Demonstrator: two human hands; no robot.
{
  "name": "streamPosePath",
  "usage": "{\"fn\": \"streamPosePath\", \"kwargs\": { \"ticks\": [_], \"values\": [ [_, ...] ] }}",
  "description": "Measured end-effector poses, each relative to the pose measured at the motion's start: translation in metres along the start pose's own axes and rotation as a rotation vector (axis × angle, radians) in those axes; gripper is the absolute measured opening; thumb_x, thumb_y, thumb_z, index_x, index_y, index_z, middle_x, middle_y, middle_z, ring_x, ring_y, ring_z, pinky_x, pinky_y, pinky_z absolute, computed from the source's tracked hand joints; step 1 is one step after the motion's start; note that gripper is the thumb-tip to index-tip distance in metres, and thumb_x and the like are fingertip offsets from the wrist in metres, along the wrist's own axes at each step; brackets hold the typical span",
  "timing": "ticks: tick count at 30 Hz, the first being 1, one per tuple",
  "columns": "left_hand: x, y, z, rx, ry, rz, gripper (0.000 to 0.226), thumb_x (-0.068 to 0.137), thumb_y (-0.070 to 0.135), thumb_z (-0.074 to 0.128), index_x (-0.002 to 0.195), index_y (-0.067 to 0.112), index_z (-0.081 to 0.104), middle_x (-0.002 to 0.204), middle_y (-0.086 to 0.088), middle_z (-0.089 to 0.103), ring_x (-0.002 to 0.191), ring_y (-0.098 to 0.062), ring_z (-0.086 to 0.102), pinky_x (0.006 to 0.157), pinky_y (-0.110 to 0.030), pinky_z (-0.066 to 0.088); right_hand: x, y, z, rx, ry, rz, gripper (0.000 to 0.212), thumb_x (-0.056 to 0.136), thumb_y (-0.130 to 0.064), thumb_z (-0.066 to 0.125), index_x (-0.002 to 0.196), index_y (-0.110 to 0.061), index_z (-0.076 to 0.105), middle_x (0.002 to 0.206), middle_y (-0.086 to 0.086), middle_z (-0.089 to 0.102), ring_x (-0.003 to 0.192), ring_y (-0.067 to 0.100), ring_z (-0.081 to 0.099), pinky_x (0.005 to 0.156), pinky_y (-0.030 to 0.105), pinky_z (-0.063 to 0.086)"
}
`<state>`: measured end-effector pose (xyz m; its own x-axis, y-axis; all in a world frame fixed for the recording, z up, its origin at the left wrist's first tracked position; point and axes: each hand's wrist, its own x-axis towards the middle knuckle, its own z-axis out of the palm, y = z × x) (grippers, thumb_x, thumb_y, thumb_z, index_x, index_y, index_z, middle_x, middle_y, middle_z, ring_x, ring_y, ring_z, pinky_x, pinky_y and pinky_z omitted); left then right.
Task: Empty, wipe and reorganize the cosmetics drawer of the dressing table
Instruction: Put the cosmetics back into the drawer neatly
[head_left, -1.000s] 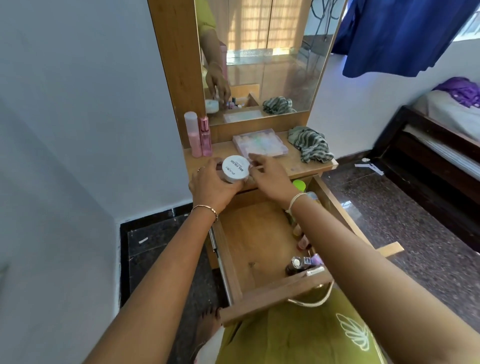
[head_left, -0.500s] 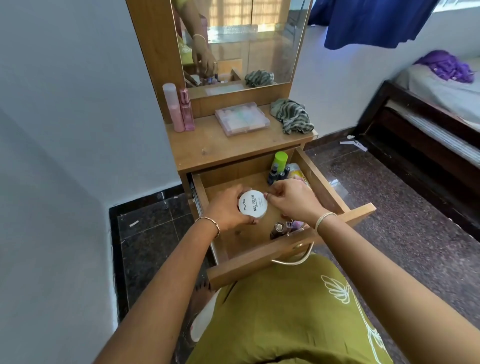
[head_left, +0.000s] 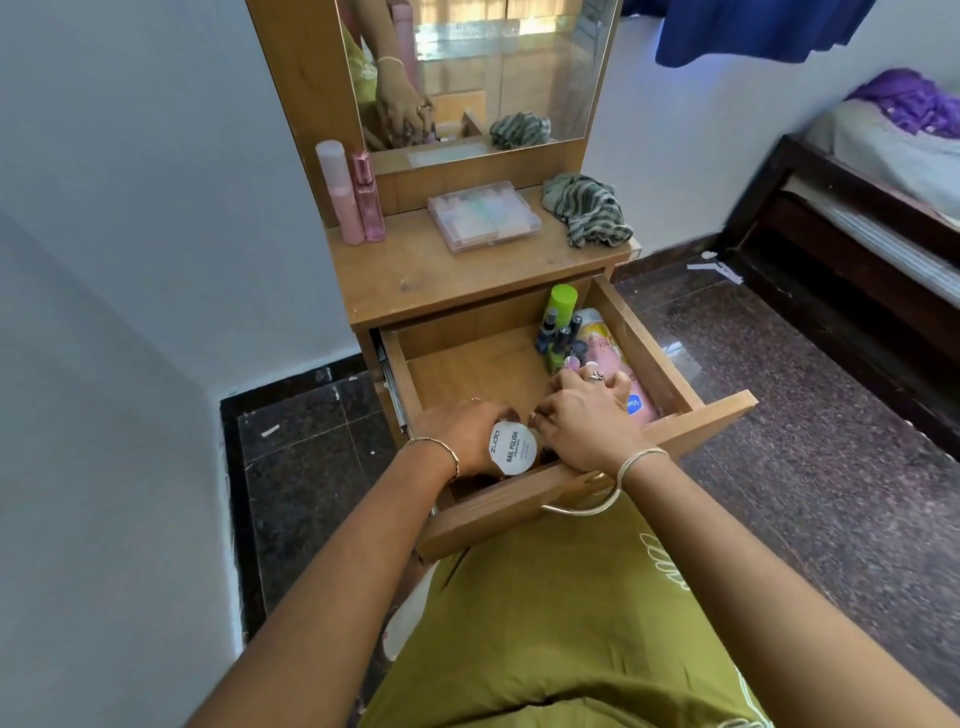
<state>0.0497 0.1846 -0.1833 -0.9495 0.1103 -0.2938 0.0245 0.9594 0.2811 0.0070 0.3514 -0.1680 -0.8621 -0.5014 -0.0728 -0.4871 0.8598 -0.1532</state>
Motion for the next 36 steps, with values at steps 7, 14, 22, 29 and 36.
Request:
{"fn": "streamPosePath", "kwargs": {
  "ticks": [7, 14, 22, 29, 36],
  "values": [
    [0.004, 0.003, -0.001, 0.025, -0.115, 0.015, 0.066, 0.069, 0.05, 0.074, 0.127, 0.047, 0.042, 0.116, -0.001, 0.054, 0.101, -0.021, 0.055, 0.07, -0.031, 0.045, -0.002, -0.001, 0.0, 0.055, 0.085, 0.019, 0.031, 0.096, -0.042, 0.044, 0.105, -0.03, 0.072, 0.117, -0.002, 0.053, 0.113, 0.024, 0.044, 0.084, 0.036, 0.011],
    [0.007, 0.004, 0.0, 0.011, -0.188, 0.032, 0.079, 0.074, 0.032, 0.076, 0.141, 0.037, 0.034, 0.13, -0.005, 0.05, 0.118, -0.024, 0.048, 0.087, -0.036, 0.047, -0.004, -0.002, -0.001, 0.063, 0.113, 0.036, 0.031, 0.097, -0.04, 0.043, 0.106, -0.029, 0.071, 0.116, -0.003, 0.056, 0.112, 0.023, 0.046, 0.09, 0.037, 0.013],
    [-0.004, -0.012, -0.037, -0.27, 0.183, -0.031, 0.062, 0.08, -0.01, 0.057, 0.128, 0.029, 0.054, 0.125, -0.001, 0.055, 0.105, -0.013, 0.056, 0.088, -0.029, 0.051, 0.01, -0.007, -0.011, 0.168, 0.145, 0.112, 0.026, 0.096, -0.04, 0.046, 0.107, -0.031, 0.068, 0.11, -0.006, 0.058, 0.113, 0.022, 0.047, 0.091, 0.043, 0.02],
    [-0.007, -0.053, -0.093, -0.667, 0.804, -0.168, 0.023, 0.083, 0.005, 0.063, 0.103, 0.016, 0.066, 0.092, 0.002, 0.066, 0.077, -0.004, 0.06, 0.069, -0.006, 0.047, 0.057, -0.056, -0.044, 0.274, 0.315, -0.013, 0.02, 0.091, -0.035, 0.05, 0.101, -0.028, 0.065, 0.102, -0.006, 0.061, 0.104, 0.02, 0.054, 0.089, 0.041, 0.027],
    [0.02, -0.098, -0.147, -0.665, 1.035, -0.354, 0.055, 0.08, 0.022, 0.072, 0.129, 0.012, 0.05, 0.126, -0.008, 0.056, 0.109, -0.02, 0.057, 0.093, -0.033, 0.05, 0.12, -0.113, -0.082, 0.396, 0.356, -0.113, 0.031, 0.091, -0.029, 0.055, 0.121, -0.024, 0.057, 0.119, 0.0, 0.055, 0.11, 0.02, 0.054, 0.1, 0.046, 0.038]
  ]
}}
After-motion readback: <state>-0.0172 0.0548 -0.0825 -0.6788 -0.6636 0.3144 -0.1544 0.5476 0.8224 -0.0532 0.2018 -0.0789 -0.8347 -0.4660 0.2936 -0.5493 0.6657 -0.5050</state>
